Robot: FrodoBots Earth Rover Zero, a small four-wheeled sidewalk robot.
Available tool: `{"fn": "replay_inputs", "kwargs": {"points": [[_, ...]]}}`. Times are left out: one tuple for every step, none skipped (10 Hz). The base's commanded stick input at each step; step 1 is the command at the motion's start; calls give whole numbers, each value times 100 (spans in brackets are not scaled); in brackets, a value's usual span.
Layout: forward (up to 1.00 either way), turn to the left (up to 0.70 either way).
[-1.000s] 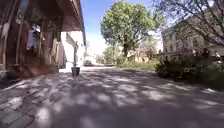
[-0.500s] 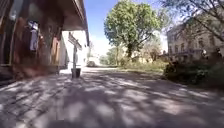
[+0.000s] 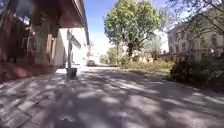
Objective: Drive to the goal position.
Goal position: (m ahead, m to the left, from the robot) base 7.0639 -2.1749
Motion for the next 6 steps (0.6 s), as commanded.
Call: {"fn": "replay_inputs", "kwargs": {"points": [[100,0],[100,0],[100,0],[100,0],[100,0],[100,0]]}}
